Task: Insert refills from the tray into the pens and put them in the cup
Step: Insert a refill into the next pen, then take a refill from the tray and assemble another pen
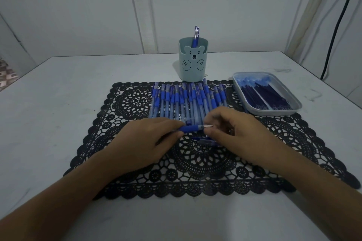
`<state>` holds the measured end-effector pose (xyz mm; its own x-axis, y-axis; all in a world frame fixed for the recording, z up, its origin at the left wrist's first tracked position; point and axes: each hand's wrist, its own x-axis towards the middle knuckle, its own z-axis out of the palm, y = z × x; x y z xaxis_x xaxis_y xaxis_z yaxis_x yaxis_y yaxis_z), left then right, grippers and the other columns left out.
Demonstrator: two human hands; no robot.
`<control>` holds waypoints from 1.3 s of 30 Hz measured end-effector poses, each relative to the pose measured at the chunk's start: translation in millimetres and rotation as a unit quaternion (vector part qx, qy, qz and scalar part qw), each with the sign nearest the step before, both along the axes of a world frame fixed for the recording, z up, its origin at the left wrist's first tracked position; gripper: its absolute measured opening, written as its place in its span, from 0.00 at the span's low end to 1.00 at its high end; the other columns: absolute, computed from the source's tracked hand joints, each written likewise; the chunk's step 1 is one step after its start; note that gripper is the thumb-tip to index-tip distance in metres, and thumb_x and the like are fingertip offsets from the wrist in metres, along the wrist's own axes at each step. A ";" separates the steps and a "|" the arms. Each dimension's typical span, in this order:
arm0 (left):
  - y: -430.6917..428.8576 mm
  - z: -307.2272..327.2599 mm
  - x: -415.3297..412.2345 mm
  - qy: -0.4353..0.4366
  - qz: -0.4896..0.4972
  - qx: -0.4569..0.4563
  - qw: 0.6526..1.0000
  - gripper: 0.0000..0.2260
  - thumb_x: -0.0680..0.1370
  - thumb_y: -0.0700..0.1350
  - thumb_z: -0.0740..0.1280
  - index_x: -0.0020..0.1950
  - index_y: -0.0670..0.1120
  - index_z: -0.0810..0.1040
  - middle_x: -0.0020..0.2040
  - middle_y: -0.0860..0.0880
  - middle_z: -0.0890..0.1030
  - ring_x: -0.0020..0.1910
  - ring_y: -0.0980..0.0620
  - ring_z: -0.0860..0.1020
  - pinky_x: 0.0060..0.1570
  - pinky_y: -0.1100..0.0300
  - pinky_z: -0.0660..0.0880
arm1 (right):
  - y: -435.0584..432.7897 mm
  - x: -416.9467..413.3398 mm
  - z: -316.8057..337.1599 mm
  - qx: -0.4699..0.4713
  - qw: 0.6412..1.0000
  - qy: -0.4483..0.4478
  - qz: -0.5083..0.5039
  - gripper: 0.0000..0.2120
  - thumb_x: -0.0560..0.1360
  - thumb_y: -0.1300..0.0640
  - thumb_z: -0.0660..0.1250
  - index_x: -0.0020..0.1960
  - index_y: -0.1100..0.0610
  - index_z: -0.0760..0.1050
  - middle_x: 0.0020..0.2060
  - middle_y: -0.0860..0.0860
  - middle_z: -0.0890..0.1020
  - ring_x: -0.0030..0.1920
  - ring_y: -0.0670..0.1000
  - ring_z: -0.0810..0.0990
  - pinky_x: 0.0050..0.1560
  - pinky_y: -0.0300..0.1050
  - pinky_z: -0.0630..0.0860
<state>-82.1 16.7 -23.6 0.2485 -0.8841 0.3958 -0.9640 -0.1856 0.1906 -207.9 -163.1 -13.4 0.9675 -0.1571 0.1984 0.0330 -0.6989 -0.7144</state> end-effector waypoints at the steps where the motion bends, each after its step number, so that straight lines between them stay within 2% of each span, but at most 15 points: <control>1: 0.0 -0.1 0.6 0.003 0.002 0.001 1.000 0.16 0.77 0.52 0.55 0.56 0.49 0.78 0.39 0.57 0.80 0.31 0.60 0.75 0.29 0.69 0.72 | 0.2 0.0 -0.4 0.015 1.000 -0.001 -0.002 0.04 0.72 0.47 0.64 0.46 0.45 0.72 0.35 0.44 0.77 0.36 0.42 0.75 0.35 0.33 0.72; 3: -0.3 -0.1 1.0 0.004 0.006 0.004 1.000 0.16 0.77 0.53 0.55 0.56 0.49 0.78 0.38 0.58 0.79 0.31 0.61 0.74 0.30 0.73 0.68 | 0.1 -0.1 -1.4 0.027 1.000 -0.006 -0.013 0.04 0.72 0.46 0.63 0.45 0.45 0.74 0.35 0.45 0.78 0.35 0.42 0.76 0.36 0.35 0.73; 5: -0.6 -0.8 1.3 0.003 0.008 0.006 1.000 0.16 0.77 0.53 0.55 0.56 0.49 0.78 0.39 0.57 0.80 0.31 0.60 0.75 0.30 0.71 0.71 | -0.2 0.2 -1.8 0.021 0.999 -0.020 -0.024 0.04 0.74 0.49 0.63 0.43 0.47 0.76 0.34 0.47 0.80 0.34 0.44 0.76 0.37 0.39 0.74; 8: 0.2 -2.6 5.1 0.031 0.021 0.003 0.999 0.18 0.77 0.56 0.54 0.57 0.51 0.78 0.38 0.60 0.78 0.32 0.62 0.75 0.31 0.66 0.74 | -3.3 2.0 -3.6 0.046 0.997 -0.046 -0.028 0.02 0.73 0.56 0.66 0.44 0.50 0.77 0.34 0.47 0.78 0.34 0.41 0.75 0.36 0.33 0.73; 10: 0.5 -3.8 10.4 0.062 0.034 -0.003 0.998 0.19 0.76 0.58 0.53 0.57 0.52 0.78 0.33 0.63 0.75 0.30 0.63 0.74 0.30 0.72 0.68 | -7.2 3.6 -4.7 0.069 0.994 -0.068 -0.041 0.05 0.72 0.59 0.68 0.44 0.50 0.77 0.35 0.46 0.78 0.35 0.40 0.74 0.39 0.31 0.73; 13: 1.0 -6.2 18.1 0.088 0.047 -0.017 0.995 0.19 0.75 0.58 0.54 0.55 0.52 0.78 0.30 0.61 0.74 0.29 0.61 0.73 0.26 0.71 0.65 | -13.0 4.1 -2.6 0.077 0.991 -0.084 -0.069 0.07 0.71 0.62 0.69 0.43 0.50 0.76 0.36 0.46 0.78 0.35 0.39 0.74 0.39 0.29 0.73; 17: 1.8 -8.0 23.0 0.085 0.070 -0.019 0.994 0.20 0.74 0.60 0.52 0.54 0.53 0.78 0.31 0.58 0.76 0.33 0.58 0.75 0.27 0.69 0.67 | -10.5 -0.5 0.5 -0.049 0.999 -0.018 0.010 0.07 0.72 0.61 0.68 0.44 0.48 0.76 0.37 0.42 0.77 0.38 0.38 0.76 0.39 0.27 0.71; 20: 2.1 -8.5 23.6 0.084 0.074 -0.013 0.994 0.21 0.74 0.60 0.52 0.55 0.53 0.78 0.32 0.57 0.77 0.34 0.58 0.75 0.27 0.68 0.67 | -3.2 -0.2 -9.5 -0.174 0.981 -0.012 0.085 0.06 0.71 0.60 0.69 0.47 0.51 0.78 0.41 0.42 0.75 0.39 0.38 0.73 0.41 0.28 0.70; 24: 1.9 -10.1 24.1 0.065 0.073 -0.011 0.995 0.20 0.75 0.59 0.52 0.56 0.53 0.78 0.33 0.58 0.77 0.32 0.60 0.75 0.27 0.69 0.67 | -1.9 2.4 -19.9 -0.198 0.972 -0.042 0.118 0.09 0.69 0.60 0.68 0.49 0.55 0.80 0.42 0.47 0.75 0.39 0.42 0.74 0.41 0.36 0.75; 27: 1.9 -11.3 24.0 0.068 0.075 -0.006 0.995 0.22 0.74 0.60 0.51 0.57 0.53 0.77 0.36 0.58 0.79 0.30 0.63 0.73 0.30 0.67 0.70 | -2.9 3.4 -21.7 -0.190 0.974 -0.051 0.109 0.11 0.69 0.57 0.68 0.51 0.53 0.81 0.41 0.46 0.74 0.39 0.43 0.74 0.41 0.35 0.73; 33: 1.4 -11.5 23.8 0.063 0.066 -0.015 0.996 0.21 0.75 0.59 0.52 0.57 0.52 0.78 0.35 0.59 0.77 0.35 0.69 0.73 0.28 0.70 0.64 | -5.8 3.8 -11.3 -0.135 0.988 -0.037 0.071 0.12 0.71 0.57 0.70 0.54 0.48 0.79 0.43 0.42 0.75 0.41 0.39 0.73 0.43 0.28 0.69; 37: 1.5 -11.1 23.2 0.059 0.062 -0.019 0.996 0.20 0.75 0.59 0.52 0.56 0.52 0.78 0.33 0.60 0.75 0.34 0.68 0.73 0.28 0.70 0.64 | -8.5 0.7 -2.4 -0.050 0.997 -0.045 0.029 0.10 0.72 0.58 0.68 0.50 0.45 0.79 0.40 0.41 0.78 0.41 0.42 0.76 0.43 0.30 0.72; 39: 1.3 -10.9 22.5 0.054 0.061 -0.019 0.997 0.20 0.75 0.58 0.52 0.56 0.52 0.78 0.32 0.62 0.73 0.34 0.69 0.73 0.28 0.70 0.63 | -8.2 0.4 -2.6 -0.037 0.998 -0.050 0.023 0.11 0.72 0.60 0.68 0.47 0.44 0.78 0.38 0.41 0.79 0.40 0.41 0.76 0.41 0.28 0.72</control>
